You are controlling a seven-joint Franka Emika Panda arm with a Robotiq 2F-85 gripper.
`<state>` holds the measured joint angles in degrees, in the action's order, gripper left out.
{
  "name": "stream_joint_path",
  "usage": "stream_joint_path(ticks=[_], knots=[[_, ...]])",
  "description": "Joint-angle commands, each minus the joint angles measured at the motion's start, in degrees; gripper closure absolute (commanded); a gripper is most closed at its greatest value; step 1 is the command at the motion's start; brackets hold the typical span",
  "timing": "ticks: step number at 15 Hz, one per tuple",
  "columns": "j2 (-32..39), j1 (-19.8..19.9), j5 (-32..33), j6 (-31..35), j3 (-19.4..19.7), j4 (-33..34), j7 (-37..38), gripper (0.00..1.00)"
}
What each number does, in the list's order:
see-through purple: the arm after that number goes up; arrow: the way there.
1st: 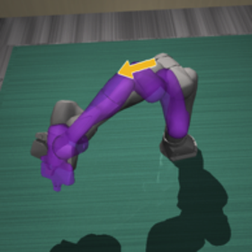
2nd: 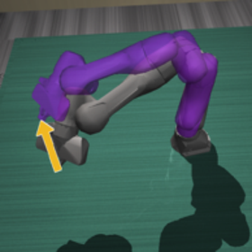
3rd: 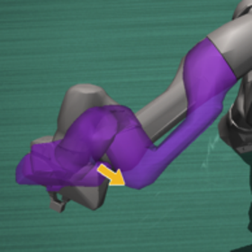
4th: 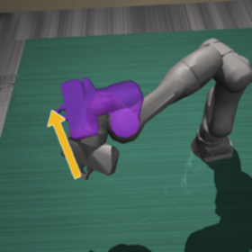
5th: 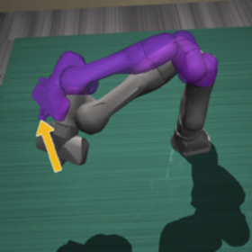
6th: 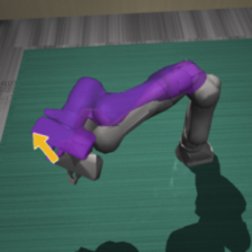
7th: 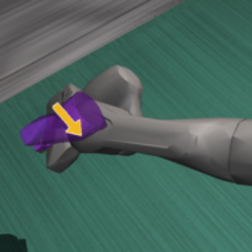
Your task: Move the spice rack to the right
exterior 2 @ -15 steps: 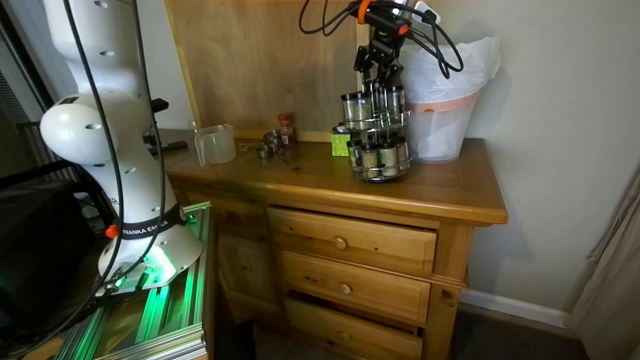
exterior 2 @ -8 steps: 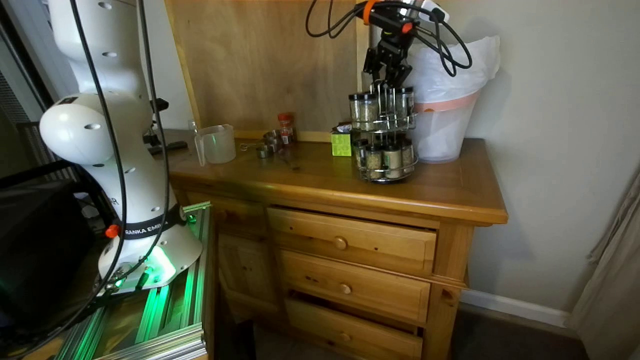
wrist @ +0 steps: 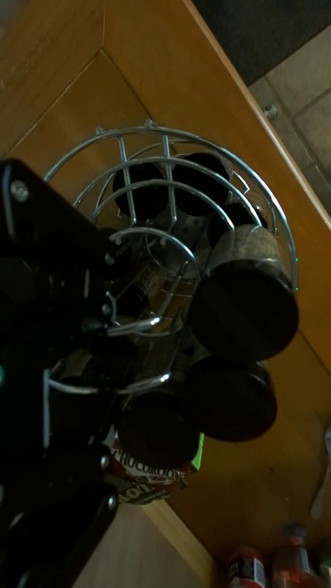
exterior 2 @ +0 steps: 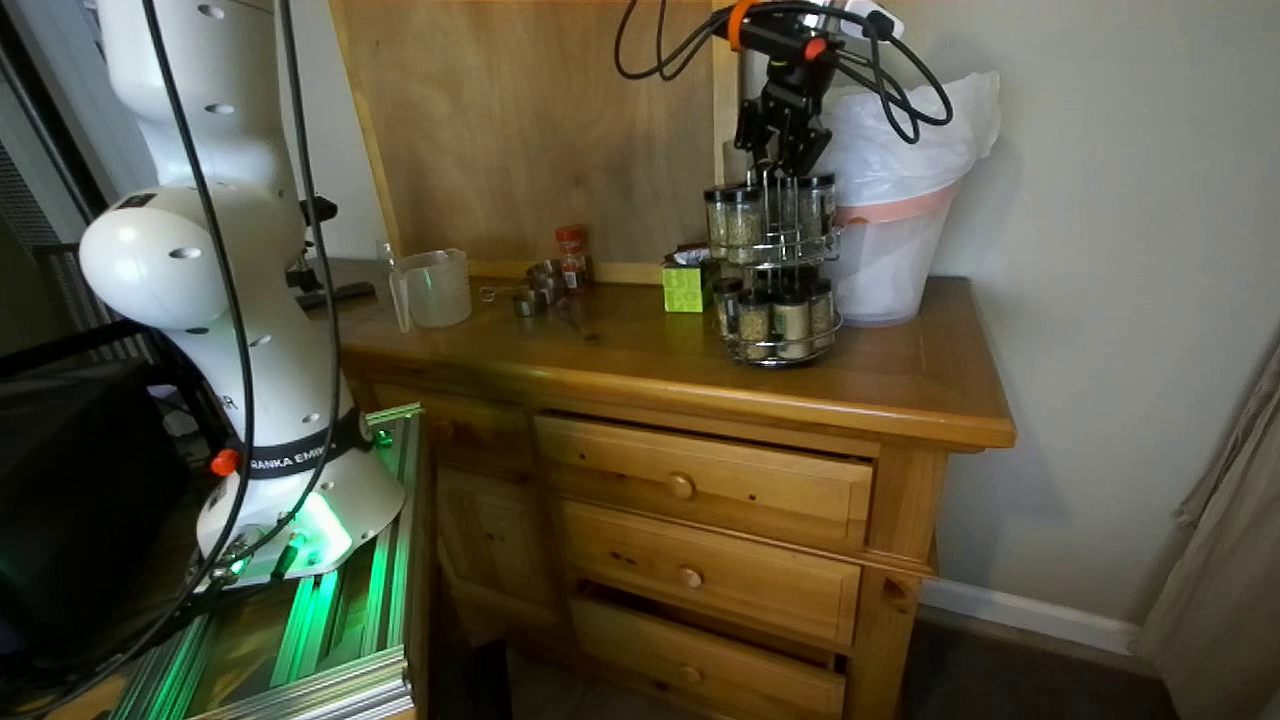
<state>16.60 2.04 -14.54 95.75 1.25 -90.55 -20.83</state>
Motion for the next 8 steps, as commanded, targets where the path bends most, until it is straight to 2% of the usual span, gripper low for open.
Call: stream_joint_path(ticks=[1, 6, 7, 8], knots=[[-0.14, -0.15, 2.79, -1.04, -0.75, 3.93, 4.62, 0.98], [-0.19, -0.56, 5.41, -0.1, -0.98, 3.73, 7.26, 0.97], [-0.16, -0.62, 5.69, -0.37, -1.1, 3.79, 7.54, 0.69], [-0.19, -0.74, 6.01, -0.05, -1.16, 3.68, 7.84, 0.71]])
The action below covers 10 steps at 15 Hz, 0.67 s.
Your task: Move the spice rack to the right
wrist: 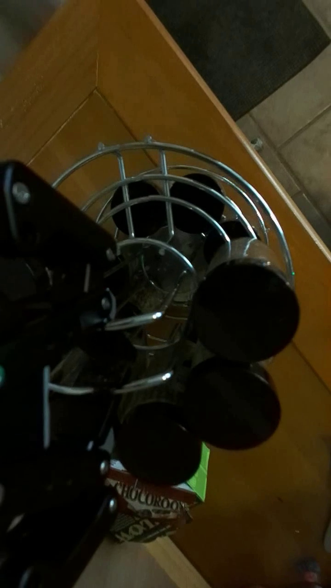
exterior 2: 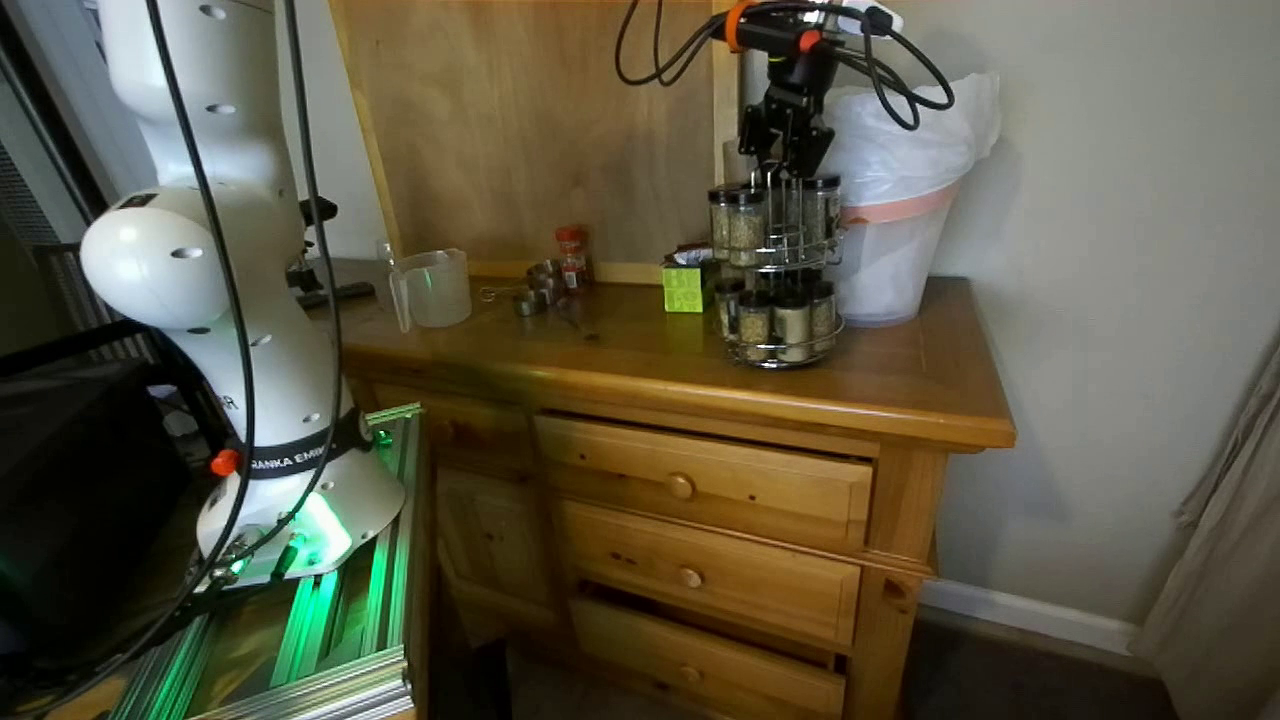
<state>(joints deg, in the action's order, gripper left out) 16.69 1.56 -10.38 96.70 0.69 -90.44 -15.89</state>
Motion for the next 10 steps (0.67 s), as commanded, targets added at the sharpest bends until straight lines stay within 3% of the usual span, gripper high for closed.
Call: stream_joint_path(ticks=[1, 10], knots=[[-0.33, -0.34, 2.05, -1.13, -0.65, 3.66, 3.07, 0.69], [-2.08, -1.72, 8.13, 0.2, -0.69, 6.38, 7.01, 0.09]])
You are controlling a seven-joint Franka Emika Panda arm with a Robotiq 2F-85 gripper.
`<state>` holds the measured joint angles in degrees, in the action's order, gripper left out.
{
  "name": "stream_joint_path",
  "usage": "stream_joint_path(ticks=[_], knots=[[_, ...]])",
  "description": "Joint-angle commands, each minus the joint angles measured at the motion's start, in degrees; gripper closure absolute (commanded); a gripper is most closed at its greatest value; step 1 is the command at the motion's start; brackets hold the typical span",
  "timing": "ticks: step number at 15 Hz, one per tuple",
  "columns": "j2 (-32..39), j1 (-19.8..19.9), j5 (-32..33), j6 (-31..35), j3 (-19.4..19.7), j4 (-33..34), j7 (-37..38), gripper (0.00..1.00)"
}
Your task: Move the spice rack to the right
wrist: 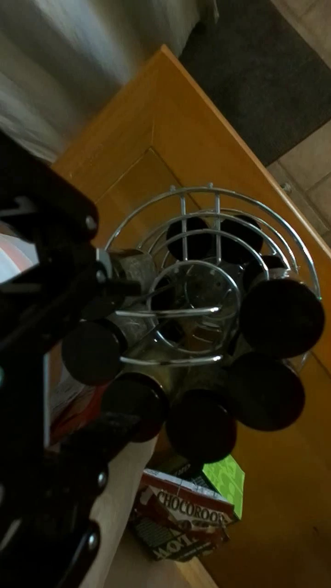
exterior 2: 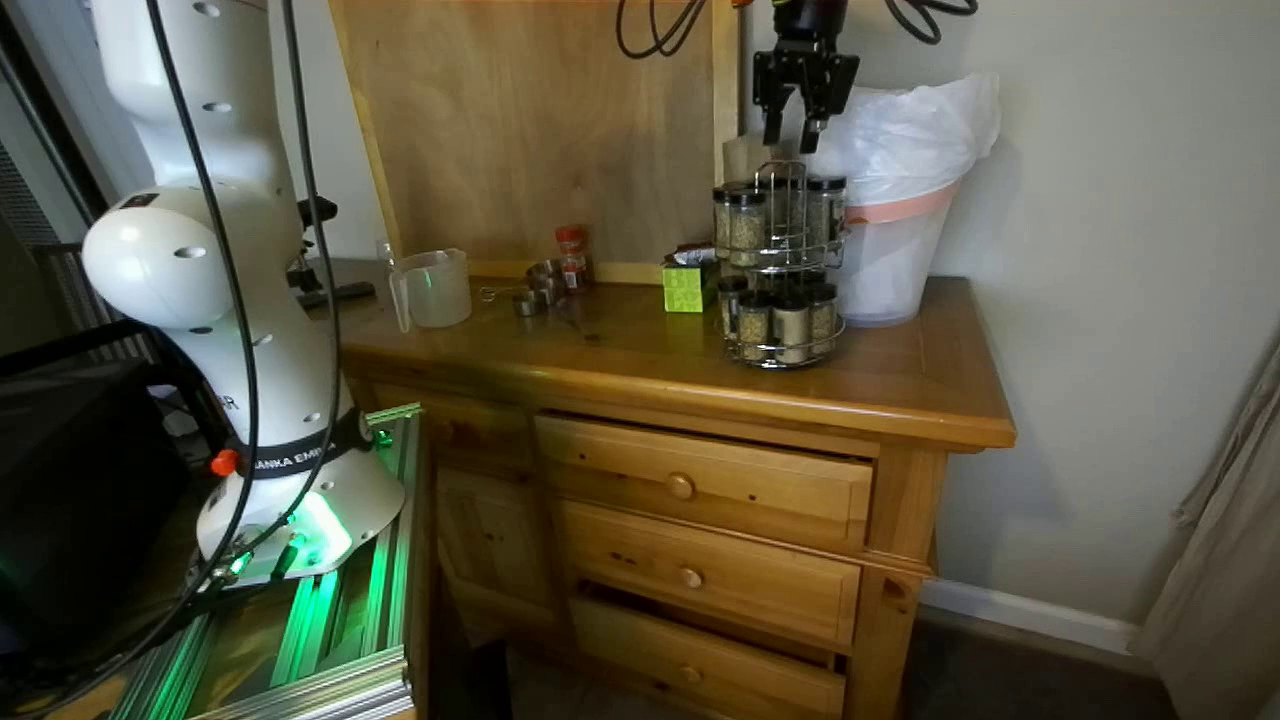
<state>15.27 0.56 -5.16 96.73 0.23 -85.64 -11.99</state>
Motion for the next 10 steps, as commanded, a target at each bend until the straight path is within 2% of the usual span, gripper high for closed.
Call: stream_joint_path(ticks=[1, 4, 7, 8, 10], knots=[[-1.07, -0.95, 3.65, 0.17, -0.23, 1.82, 4.01, 0.02], [-3.46, -1.92, 6.5, 0.48, -0.24, 0.91, 6.92, 0.0], [-7.69, -2.36, 8.17, 1.46, -0.66, -1.47, 6.6, 0.0], [-3.95, -1.7, 6.45, -0.11, -0.61, 1.72, 5.48, 0.0], [-4.83, -1.8, 6.5, -0.3, -0.7, 1.72, 5.48, 0.0]])
